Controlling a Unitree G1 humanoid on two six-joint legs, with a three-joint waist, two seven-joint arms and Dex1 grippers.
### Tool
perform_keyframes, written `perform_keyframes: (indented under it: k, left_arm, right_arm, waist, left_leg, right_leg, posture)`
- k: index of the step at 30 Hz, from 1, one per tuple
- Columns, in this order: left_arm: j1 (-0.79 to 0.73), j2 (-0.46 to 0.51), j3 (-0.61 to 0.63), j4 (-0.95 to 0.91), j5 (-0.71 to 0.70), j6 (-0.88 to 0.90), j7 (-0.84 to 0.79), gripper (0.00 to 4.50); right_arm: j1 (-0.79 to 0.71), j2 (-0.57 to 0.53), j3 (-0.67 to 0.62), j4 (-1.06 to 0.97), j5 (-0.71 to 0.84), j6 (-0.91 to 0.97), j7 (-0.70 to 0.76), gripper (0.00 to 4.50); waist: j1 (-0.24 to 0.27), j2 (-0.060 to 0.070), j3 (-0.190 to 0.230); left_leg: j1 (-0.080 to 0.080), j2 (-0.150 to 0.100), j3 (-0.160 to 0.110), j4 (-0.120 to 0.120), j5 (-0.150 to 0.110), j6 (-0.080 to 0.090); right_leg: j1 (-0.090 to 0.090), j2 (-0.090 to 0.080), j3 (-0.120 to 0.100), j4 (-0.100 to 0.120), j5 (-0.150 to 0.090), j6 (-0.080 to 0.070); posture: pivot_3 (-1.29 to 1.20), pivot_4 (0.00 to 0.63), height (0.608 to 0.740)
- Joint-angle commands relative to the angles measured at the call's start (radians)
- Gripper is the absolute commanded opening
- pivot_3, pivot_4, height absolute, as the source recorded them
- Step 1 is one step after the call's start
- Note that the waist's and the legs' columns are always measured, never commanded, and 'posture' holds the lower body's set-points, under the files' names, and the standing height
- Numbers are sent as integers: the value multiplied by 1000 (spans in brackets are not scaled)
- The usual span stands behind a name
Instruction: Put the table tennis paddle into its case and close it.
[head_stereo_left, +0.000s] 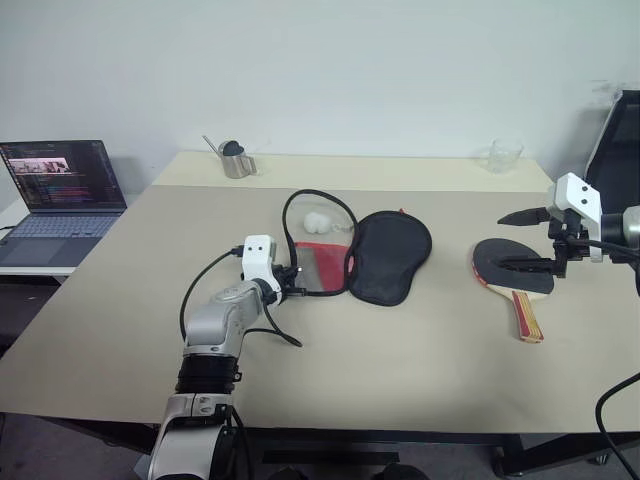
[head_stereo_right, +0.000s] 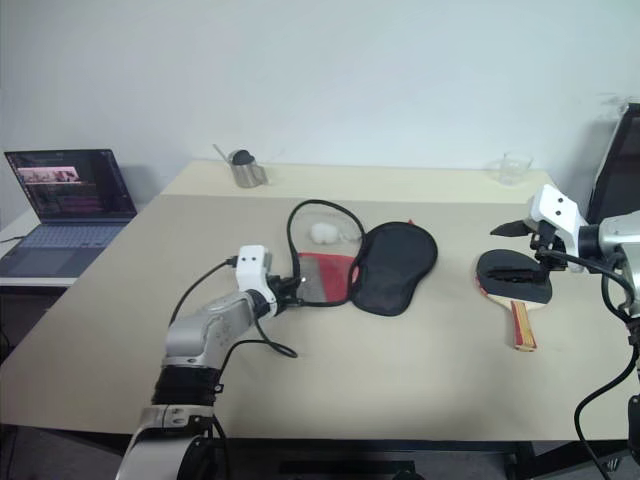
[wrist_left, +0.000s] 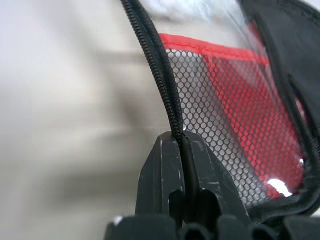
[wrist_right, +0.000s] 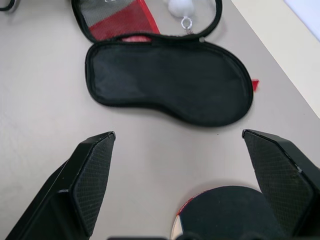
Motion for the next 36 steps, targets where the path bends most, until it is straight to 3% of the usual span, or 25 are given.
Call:
perform_keyframes:
  k: [1, 7, 21, 35, 36]
  left_arm:
    - [11, 17, 35, -73, -3, -15, 26, 21]
    - [46, 16, 47, -142, -9, 2, 58, 21]
    - [-6, -152, -39, -76, 39, -55, 159, 21]
    - [47, -101, -55, -125, 46, 22, 140, 21]
    - [47, -101, -55, -126, 46, 23, 140, 477]
  right_arm:
    - [-27, -22, -34, -29, 21, -3, 2, 4500]
    - [-41, -14, -25, -16, 17, -10, 6, 4500]
    - [-62, 0, -7, -9, 9, -16, 19, 4500]
    - [-46, 6, -5, -29, 15, 0, 21, 4500]
    - [-47, 7, -4, -29, 15, 0, 22, 4500]
  waist:
    - [0, 0, 0]
    - [1, 0, 0]
    - [3, -1, 1]
    - [2, -1, 1]
    - [2, -1, 1]
  left_leg:
    - [0, 0, 0, 0, 0, 0]
    - [0, 0, 0, 0, 0, 0]
    - [0, -1, 0, 0, 0, 0]
    - [0, -1, 0, 0, 0, 0]
    - [0, -1, 0, 0, 0, 0]
  right_leg:
    - [0, 0, 0, 0, 0, 0]
    - [0, 0, 0, 0, 0, 0]
    - [1, 0, 0, -1, 0, 1]
    - [1, 0, 0, -1, 0, 1]
    - [1, 0, 0, -1, 0, 1]
  posture:
    - [0, 150, 740]
    - [0, 150, 740]
    - [0, 150, 740]
    - [0, 150, 740]
    - [0, 150, 740]
